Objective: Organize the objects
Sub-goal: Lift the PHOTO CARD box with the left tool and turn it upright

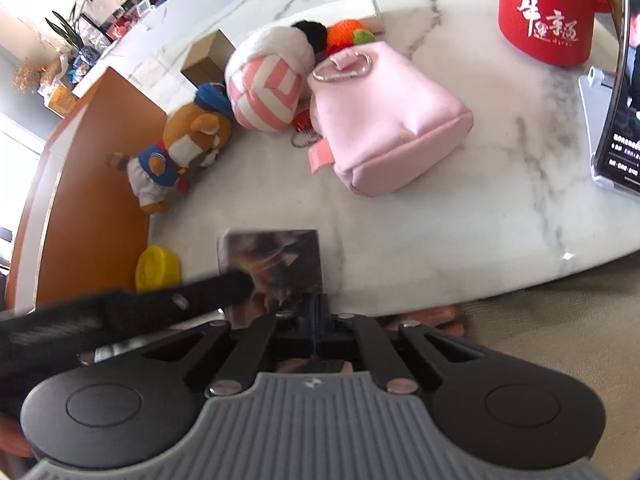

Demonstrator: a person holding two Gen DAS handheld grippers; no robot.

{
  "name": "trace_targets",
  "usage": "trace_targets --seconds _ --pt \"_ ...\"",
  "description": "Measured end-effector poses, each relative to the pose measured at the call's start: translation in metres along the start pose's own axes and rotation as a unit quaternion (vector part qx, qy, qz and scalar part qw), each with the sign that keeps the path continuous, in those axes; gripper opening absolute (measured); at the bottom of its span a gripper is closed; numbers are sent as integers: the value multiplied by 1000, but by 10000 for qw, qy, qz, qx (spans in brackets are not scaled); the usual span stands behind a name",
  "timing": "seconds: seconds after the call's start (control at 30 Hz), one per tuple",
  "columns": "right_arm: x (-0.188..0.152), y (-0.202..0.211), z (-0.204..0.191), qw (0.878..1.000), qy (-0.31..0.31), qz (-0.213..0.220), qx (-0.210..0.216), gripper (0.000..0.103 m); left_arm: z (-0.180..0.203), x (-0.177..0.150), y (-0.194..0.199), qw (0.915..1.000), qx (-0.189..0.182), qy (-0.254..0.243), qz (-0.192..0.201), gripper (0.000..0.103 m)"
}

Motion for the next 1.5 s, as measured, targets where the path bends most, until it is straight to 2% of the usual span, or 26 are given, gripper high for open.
trace_targets --seconds 0.13,0.23,0.33,0.4,0.47,0.5,0.53,0.77,0.8,0.87,1.0,1.3,1.4,1.5 --pt "-6 -19 2 9985 -318 -348 284 0 15 5 -10 9991 185 -382 23 13" --pt "-9 -25 -1 9979 -329 -431 342 0 8 5 -14 9986 380 -366 -64 13" --pt "-8 -24 -5 9965 -457 -394 578 0 -6 5 -8 9987 474 -179 -43 14" --pt "-7 -23 -9 9974 -398 -294 522 0 -15 7 -7 9988 477 -92 -78 14" --pt "-5 -21 -13 9984 -314 -168 446 0 -20 11 -5 9991 404 -52 -133 20" --pt "-4 -20 -13 9985 -300 -140 439 0 -21 13 -5 9991 380 -62 -190 30" --pt "-4 -18 -14 9985 -289 -124 438 0 -21 15 -5 9990 356 -107 -253 35" --pt "5 -10 -5 9985 -396 59 365 0 -5 29 -8 9947 282 -835 -535 47" --pt "6 -8 -5 9986 -389 91 358 0 -1 30 -8 9933 251 -958 -589 52" --pt "9 -5 -3 9983 -399 168 392 0 5 31 -12 9889 187 -1239 -799 56" --pt "13 -1 -3 9982 -365 251 406 0 10 38 -12 9808 164 -1679 -977 63" --pt "14 0 -2 9984 -285 253 411 0 19 50 -18 9554 163 -2494 -1575 65" --pt "15 4 1 9985 -318 255 375 1 24 48 -23 9443 230 -2785 -1739 65" --pt "15 8 7 9987 -315 300 263 2 30 42 -29 9283 383 -3174 -1897 64"
Point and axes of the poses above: each gripper's, at about its wrist camera, not at the fingertips, and y roughly against the way its jaws point, z to its right, x to its top, the point moved 5 cm from there along -y, roughly the way its jaws point, and after that the axes turned 7 degrees about -y, right-handed, at the moved point
